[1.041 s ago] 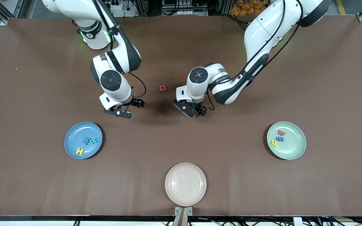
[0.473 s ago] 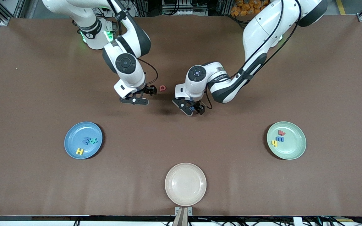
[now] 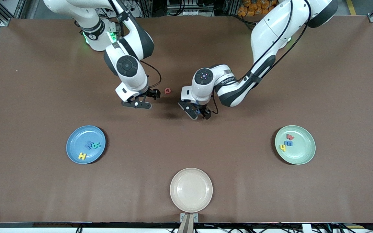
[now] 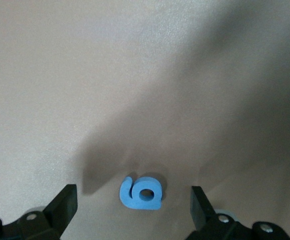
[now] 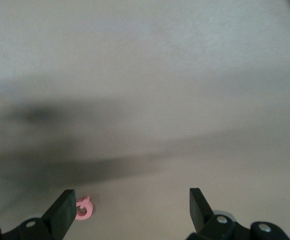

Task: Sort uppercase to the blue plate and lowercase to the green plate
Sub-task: 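Grasp the blue 6 with the left gripper while the right gripper reaches letters, then carry the blue 6 to the green plate while the right gripper grasps the pink a, then release the blue 6 on the green plate while the right gripper lifts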

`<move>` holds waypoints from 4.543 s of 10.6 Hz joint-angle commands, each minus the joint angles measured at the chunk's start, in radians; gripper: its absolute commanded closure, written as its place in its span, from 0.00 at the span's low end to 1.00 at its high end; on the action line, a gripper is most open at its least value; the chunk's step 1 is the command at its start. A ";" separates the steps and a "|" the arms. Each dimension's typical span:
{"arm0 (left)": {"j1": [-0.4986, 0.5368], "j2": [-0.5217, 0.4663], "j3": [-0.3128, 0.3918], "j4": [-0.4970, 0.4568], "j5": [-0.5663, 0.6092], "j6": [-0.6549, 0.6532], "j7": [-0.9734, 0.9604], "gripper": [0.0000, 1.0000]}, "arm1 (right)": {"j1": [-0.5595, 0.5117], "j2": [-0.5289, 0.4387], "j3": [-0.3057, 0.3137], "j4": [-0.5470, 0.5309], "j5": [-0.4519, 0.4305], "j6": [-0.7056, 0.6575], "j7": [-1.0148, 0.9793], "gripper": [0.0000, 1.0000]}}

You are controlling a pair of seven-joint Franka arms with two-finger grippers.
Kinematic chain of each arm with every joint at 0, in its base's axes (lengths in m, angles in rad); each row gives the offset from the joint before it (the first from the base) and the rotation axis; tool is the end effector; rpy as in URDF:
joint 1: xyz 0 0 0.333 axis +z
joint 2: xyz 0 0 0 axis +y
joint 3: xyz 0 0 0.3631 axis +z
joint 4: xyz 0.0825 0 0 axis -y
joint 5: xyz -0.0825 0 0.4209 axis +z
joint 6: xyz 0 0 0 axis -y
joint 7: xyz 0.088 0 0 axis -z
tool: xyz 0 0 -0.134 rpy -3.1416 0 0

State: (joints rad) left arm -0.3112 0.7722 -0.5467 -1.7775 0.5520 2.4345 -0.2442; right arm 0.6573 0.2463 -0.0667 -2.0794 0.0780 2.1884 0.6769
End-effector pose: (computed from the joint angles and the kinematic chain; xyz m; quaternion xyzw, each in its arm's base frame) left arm 0.4920 -0.5111 0.1544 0.8999 -0.4355 0.0155 0.0164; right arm 0.4960 0.3387 0.2923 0.9952 -0.0672 -0.0679 0.0226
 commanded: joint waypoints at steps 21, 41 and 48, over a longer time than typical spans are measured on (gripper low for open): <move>0.378 -0.232 -0.088 -0.016 -0.024 -0.241 0.028 1.00 | 0.068 0.010 0.007 -0.039 0.016 0.109 0.339 0.00; 0.796 -0.381 -0.179 0.180 -0.207 -0.505 0.097 0.00 | 0.151 0.189 0.131 -0.151 0.014 0.452 0.648 1.00; 0.801 -0.603 -0.199 0.270 -0.337 -0.724 0.102 0.00 | -0.196 0.048 0.108 -0.024 -0.064 0.167 0.069 1.00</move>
State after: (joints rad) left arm 0.4777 0.2293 -0.7437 -1.4906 0.2422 1.7337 -0.1535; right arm 0.5884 0.3362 0.0398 -2.1373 0.0440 2.4404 0.9328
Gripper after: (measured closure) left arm 0.000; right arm 0.634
